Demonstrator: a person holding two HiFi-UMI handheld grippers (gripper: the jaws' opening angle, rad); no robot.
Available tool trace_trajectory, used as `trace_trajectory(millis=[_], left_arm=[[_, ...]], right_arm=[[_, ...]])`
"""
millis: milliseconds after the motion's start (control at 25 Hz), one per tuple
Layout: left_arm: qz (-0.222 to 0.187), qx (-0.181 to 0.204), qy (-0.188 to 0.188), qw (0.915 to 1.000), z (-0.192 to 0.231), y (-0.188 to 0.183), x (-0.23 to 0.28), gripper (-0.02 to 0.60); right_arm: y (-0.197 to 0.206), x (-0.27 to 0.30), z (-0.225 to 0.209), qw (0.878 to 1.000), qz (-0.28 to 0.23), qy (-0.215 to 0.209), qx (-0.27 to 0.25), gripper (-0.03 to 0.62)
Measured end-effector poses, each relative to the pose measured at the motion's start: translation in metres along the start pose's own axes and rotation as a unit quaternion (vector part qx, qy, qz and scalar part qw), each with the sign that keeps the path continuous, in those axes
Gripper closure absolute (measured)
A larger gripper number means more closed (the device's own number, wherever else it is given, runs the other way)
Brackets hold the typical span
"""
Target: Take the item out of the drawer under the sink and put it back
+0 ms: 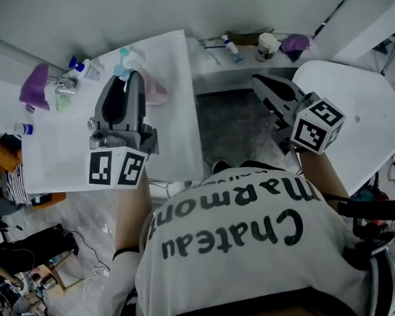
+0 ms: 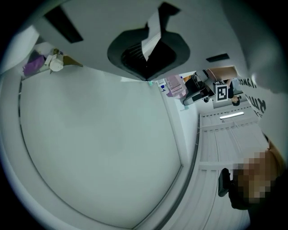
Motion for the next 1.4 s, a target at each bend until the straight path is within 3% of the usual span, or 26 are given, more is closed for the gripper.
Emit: trace_trajectory(millis=[240, 520, 1160, 1400], left_arm=[[-0.002, -0.002, 0.017, 0.9998, 0.001, 0.010, 0.011, 0.472], [0.005, -0.006, 0.003, 1.0000, 0.018, 0.022, 0.023, 0.472], [0.045, -0.018, -0.109, 0.9929, 0.047, 0.044, 0.067, 0.471], [0.070, -0.021, -0.130, 0.9889, 0.051, 0.066, 0.090, 0.471]], right_arm=[[-0.007, 0.028, 0.004, 1.000, 0.020, -0.007, -0.016, 0.583], [-0.010, 0.066, 0.003, 0.997, 0.058, -0.038, -0.047, 0.583], [-0.018, 0.177, -0.042, 0.977, 0.151, -0.148, -0.027, 0.583], [-0.028, 0.209, -0.062, 0.971, 0.161, -0.175, -0.022, 0.583]])
Point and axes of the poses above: the fingertips, and each gripper's own axes: x forward along the fingers, z to its left, y out of its underside, the point moved 1 cm from there along -x, backward along the fingers, and after that the axes turned 11 degrees about x, right-handed, at the moved point
